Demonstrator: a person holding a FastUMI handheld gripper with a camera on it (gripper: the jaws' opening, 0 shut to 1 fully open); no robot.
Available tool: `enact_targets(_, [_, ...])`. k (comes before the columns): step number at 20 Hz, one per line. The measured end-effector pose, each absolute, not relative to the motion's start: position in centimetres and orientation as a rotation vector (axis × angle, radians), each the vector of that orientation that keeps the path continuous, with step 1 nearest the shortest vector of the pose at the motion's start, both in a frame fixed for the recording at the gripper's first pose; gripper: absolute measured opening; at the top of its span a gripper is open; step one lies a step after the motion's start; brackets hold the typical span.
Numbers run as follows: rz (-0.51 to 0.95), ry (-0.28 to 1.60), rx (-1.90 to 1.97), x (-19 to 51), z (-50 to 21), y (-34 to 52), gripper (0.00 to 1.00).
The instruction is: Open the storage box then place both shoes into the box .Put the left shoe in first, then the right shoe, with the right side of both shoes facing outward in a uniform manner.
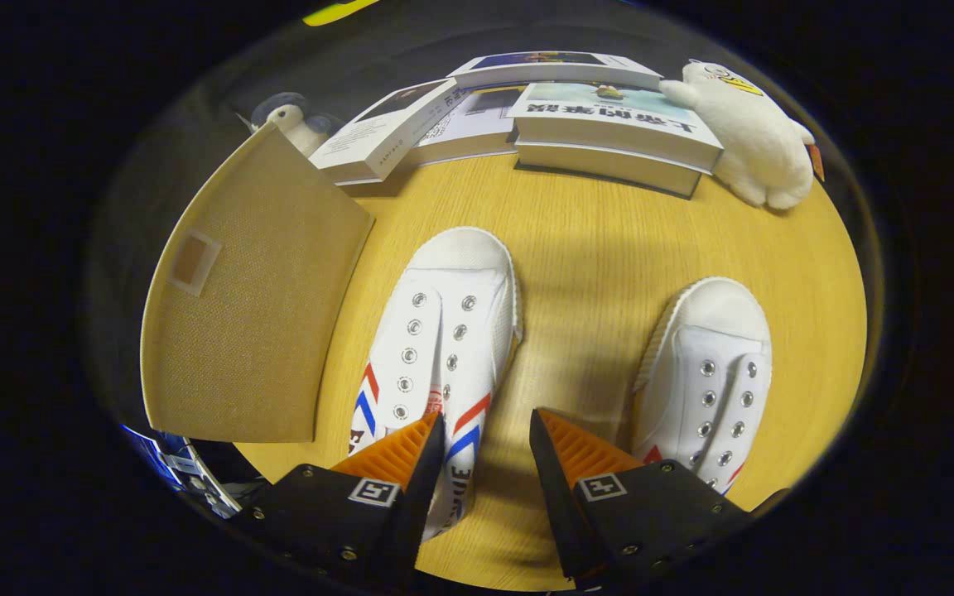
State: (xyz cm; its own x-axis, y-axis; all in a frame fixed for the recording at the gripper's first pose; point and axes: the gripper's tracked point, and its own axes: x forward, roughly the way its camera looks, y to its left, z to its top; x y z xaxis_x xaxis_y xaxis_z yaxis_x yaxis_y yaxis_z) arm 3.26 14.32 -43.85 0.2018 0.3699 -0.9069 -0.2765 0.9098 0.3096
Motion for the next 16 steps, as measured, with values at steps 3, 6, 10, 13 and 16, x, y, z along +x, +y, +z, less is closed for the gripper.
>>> enact_targets(3, [0.475,1.299,0.137,3.0,-42.8,14.5,0.27])
enact_targets(6, [0.44,1.294,0.197,2.9,-43.3,14.6,0.06])
enact_targets(10, [0.422,1.309,0.193,2.7,-42.5,14.4,0.01])
enact_targets(13, [0.416,1.319,0.249,2.5,-40.4,14.7,0.01])
enact_targets(16, [0.416,1.308,0.254,2.8,-37.7,14.5,0.01])
